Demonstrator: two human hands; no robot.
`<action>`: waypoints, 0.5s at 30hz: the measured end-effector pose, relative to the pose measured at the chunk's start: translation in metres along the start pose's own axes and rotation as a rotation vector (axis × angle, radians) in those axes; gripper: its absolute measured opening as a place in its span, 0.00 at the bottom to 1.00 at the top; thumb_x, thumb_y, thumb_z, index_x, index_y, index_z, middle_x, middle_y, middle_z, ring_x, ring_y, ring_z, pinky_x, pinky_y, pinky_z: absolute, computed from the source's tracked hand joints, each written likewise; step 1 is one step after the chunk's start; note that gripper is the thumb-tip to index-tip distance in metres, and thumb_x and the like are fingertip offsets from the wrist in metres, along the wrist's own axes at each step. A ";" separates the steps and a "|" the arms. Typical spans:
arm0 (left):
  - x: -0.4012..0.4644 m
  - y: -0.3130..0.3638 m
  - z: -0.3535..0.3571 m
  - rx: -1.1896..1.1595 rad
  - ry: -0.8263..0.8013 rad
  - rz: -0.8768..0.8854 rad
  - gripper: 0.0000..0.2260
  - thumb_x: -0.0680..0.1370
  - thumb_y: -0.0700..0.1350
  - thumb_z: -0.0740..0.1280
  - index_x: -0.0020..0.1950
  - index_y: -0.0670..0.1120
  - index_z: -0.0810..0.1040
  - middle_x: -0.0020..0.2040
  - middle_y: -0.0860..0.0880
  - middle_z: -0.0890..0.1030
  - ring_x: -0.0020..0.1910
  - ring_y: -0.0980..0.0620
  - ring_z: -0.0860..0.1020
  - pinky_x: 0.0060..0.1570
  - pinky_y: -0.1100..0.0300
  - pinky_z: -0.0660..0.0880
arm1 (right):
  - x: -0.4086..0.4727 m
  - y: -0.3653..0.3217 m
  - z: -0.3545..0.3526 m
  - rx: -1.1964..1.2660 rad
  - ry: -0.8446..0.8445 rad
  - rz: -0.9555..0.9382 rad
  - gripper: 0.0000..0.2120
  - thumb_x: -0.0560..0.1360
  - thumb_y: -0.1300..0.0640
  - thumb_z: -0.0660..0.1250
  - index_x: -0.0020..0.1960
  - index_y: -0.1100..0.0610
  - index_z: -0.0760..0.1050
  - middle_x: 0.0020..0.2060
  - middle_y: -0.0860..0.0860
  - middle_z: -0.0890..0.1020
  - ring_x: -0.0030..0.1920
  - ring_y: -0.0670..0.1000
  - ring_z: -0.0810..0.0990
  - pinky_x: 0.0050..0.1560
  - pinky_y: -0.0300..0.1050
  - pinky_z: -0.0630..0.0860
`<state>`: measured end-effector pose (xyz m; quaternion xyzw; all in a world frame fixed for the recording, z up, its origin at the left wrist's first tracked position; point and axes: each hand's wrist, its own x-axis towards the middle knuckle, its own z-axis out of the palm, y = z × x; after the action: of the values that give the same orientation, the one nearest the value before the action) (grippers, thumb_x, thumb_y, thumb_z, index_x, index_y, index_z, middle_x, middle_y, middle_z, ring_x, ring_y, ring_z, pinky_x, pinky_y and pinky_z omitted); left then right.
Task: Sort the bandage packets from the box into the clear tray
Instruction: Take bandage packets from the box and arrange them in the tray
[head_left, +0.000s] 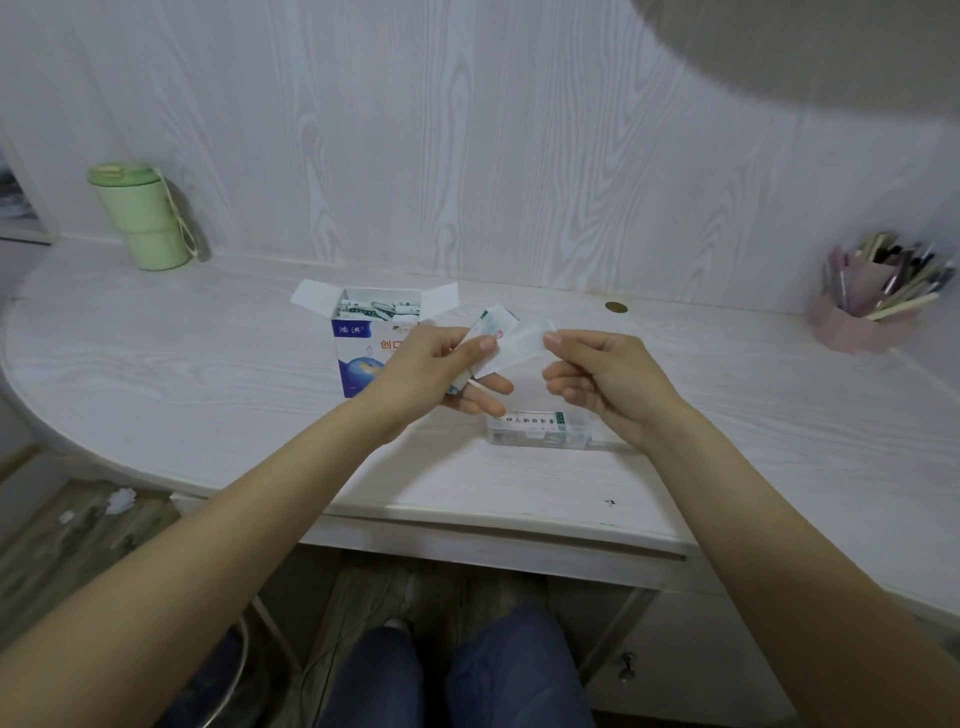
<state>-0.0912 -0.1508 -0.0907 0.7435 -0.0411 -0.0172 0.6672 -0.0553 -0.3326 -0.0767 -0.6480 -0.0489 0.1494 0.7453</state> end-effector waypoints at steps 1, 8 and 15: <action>0.001 -0.001 0.000 0.017 0.002 -0.005 0.08 0.81 0.46 0.59 0.50 0.46 0.77 0.39 0.46 0.85 0.33 0.50 0.83 0.32 0.65 0.78 | -0.001 -0.001 -0.001 -0.010 -0.008 0.011 0.04 0.76 0.61 0.67 0.45 0.62 0.78 0.28 0.53 0.81 0.26 0.44 0.80 0.29 0.31 0.76; 0.003 -0.003 0.000 0.071 0.012 0.041 0.09 0.80 0.48 0.61 0.51 0.46 0.79 0.42 0.45 0.84 0.34 0.49 0.83 0.33 0.64 0.78 | 0.007 0.001 -0.007 0.090 -0.005 0.012 0.06 0.75 0.61 0.68 0.44 0.64 0.78 0.33 0.56 0.83 0.33 0.48 0.83 0.36 0.34 0.80; 0.006 -0.003 -0.008 -0.026 0.185 0.108 0.11 0.81 0.48 0.61 0.53 0.44 0.80 0.39 0.45 0.84 0.31 0.51 0.83 0.31 0.64 0.77 | 0.016 0.017 -0.022 -0.419 0.095 -0.054 0.03 0.71 0.68 0.71 0.43 0.62 0.82 0.41 0.59 0.83 0.33 0.48 0.83 0.37 0.33 0.79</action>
<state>-0.0846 -0.1430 -0.0923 0.7298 -0.0191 0.0868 0.6778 -0.0365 -0.3470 -0.0991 -0.7934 -0.0614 0.0852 0.5996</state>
